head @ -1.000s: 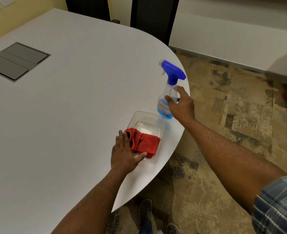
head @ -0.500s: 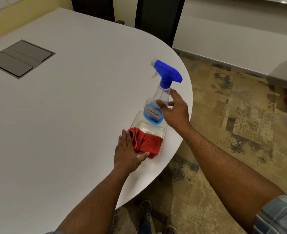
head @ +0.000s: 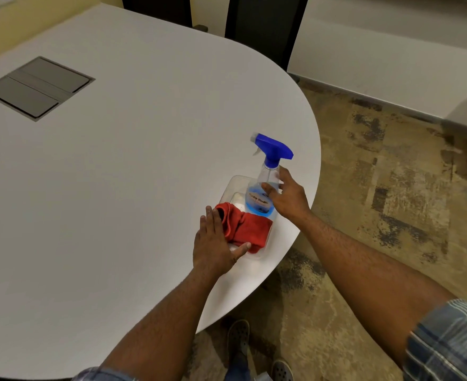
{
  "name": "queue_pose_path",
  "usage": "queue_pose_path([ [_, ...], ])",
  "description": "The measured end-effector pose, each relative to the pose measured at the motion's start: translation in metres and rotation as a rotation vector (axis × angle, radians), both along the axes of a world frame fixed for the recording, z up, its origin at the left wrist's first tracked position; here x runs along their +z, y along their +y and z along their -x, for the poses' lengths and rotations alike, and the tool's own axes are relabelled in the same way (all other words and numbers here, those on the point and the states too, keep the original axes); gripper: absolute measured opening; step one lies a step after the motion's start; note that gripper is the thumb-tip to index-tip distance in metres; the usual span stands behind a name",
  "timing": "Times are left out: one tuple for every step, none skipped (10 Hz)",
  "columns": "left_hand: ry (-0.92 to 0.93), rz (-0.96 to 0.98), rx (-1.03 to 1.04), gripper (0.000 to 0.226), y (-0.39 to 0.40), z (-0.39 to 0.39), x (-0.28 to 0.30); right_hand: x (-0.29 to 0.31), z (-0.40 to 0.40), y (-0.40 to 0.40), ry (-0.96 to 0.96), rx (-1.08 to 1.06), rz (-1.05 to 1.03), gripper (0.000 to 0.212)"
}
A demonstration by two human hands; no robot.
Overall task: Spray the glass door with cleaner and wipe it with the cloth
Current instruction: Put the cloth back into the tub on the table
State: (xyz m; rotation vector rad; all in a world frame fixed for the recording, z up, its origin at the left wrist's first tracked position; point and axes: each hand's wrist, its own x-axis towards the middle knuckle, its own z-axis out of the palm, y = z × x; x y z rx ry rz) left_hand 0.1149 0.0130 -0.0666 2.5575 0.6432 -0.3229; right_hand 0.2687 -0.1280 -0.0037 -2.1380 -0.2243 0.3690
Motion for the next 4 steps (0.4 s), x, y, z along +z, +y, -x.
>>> queue_pose_path([
  [0.009,-0.038,-0.014,0.125,-0.001,0.001,0.000,0.002,0.006,-0.014,0.011,0.041,0.122,0.086],
  [-0.033,-0.087,-0.003,0.120,-0.005,0.002,0.003,0.003,0.014,-0.026,0.008,0.063,0.229,0.091],
  [-0.181,-0.142,-0.059,0.108,-0.023,0.001,0.009,0.003,0.034,-0.048,-0.035,0.072,0.310,0.084],
  [-0.317,-0.128,-0.126,0.096,-0.041,-0.004,0.011,-0.001,0.051,-0.068,-0.098,0.001,0.351,0.078],
])
